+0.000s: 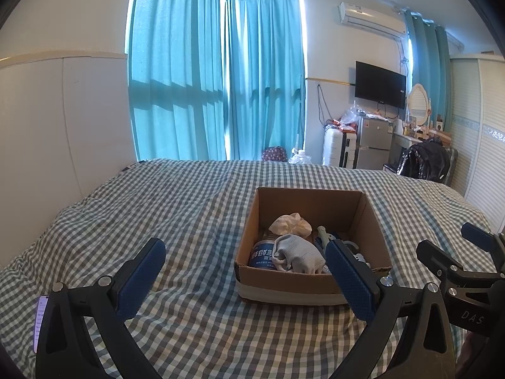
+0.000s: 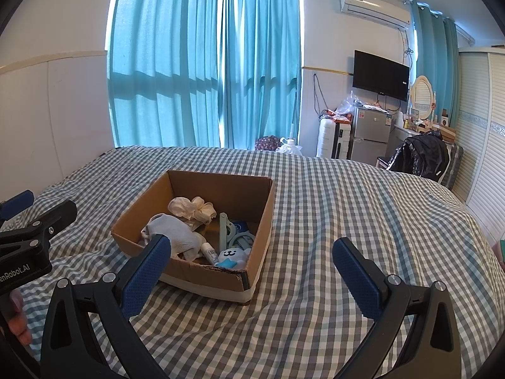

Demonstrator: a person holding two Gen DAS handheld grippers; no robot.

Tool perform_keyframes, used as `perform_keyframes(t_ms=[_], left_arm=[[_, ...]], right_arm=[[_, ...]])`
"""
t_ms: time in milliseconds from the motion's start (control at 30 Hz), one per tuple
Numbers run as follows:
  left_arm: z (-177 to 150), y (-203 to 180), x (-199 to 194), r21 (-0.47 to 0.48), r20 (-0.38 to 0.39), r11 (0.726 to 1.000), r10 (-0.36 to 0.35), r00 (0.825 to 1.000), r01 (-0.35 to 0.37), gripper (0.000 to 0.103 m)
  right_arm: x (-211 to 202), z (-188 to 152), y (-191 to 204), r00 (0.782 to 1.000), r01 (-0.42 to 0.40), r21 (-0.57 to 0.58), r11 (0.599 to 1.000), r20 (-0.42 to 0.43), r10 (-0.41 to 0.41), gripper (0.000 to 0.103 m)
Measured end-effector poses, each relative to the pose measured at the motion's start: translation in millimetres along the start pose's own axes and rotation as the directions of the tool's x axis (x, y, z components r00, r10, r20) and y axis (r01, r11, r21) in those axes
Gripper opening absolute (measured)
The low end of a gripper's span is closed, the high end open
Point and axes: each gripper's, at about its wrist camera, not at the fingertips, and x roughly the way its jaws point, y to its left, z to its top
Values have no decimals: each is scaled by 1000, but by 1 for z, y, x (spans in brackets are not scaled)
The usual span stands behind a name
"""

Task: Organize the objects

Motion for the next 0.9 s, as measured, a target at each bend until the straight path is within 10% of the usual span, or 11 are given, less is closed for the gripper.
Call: perform_keyframes(t_ms=[900], left_arm=[[0,3,-1,-5,-1,1000,14,1000,-14,103]], right_arm=[[2,-1,1,1000,-1,-5,1000,-7,1,103]])
